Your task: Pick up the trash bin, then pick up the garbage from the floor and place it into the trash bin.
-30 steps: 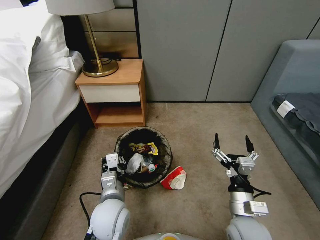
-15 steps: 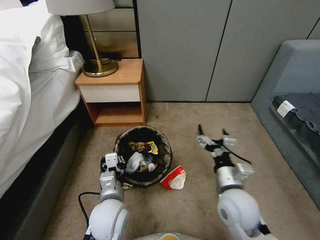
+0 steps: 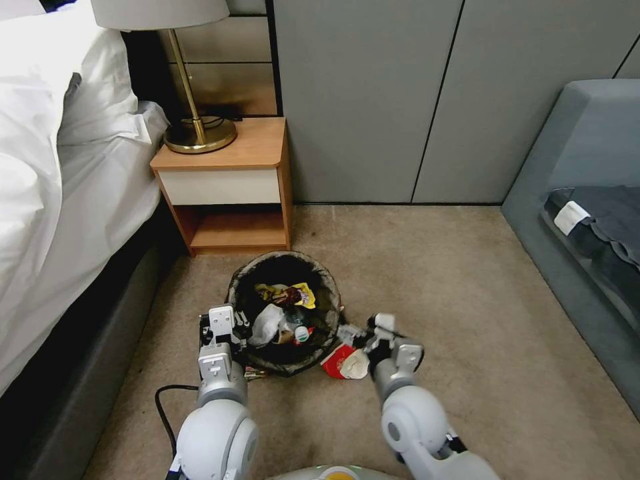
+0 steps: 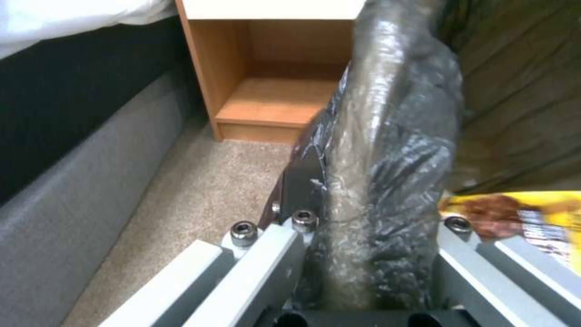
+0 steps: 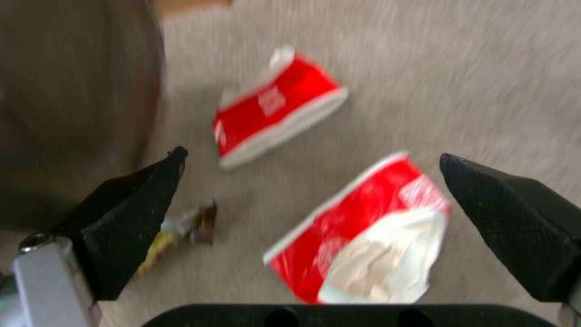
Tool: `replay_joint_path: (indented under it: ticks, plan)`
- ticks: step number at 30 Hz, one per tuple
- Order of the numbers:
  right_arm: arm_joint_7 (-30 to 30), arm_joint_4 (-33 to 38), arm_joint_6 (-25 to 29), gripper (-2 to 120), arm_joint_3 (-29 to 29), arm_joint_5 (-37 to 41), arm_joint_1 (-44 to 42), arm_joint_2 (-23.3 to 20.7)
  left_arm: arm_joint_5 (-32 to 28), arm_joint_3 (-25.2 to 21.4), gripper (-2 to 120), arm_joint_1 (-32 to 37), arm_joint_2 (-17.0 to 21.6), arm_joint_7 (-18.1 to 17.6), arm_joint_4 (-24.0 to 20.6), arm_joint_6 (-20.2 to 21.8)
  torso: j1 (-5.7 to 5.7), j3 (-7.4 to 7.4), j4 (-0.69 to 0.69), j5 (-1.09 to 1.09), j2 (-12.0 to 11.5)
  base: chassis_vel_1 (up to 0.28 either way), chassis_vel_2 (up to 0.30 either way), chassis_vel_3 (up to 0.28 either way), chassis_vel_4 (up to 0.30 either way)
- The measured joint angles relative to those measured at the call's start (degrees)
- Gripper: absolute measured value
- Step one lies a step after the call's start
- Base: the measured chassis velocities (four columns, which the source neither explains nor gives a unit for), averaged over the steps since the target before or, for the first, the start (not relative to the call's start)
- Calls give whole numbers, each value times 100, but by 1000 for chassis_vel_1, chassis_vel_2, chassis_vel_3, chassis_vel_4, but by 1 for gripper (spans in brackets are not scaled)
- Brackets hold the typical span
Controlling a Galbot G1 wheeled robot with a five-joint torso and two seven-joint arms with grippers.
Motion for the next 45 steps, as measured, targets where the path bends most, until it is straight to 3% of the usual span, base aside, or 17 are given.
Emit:
replay_joint_path:
  ticks: [6, 28, 32, 45]
  plan:
    - [40, -1227, -25, 100, -154, 122, 486, 106, 2, -20, 0, 35, -6, 4, -44, -2, 0, 0, -1, -1, 0, 0, 0, 0, 0]
    - [-242, -2722, -23, 100, -171, 227, 1426, 430, 3, -64, 0, 63, 14, 0, -84, -2, 0, 0, 0, -1, 0, 0, 0, 0, 0]
    - [-291, -3007, 134, 91, -77, 85, 1456, 491, 0, -73, 0, 78, 27, -3, -98, -2, 0, 0, 0, 0, 0, 0, 0, 0, 0]
    - [-359, -3008, 338, 41, 22, -96, 1361, 427, 0, -26, 0, 52, 20, -10, -90, 8, -1, 0, 0, 0, 0, 0, 0, 0, 0]
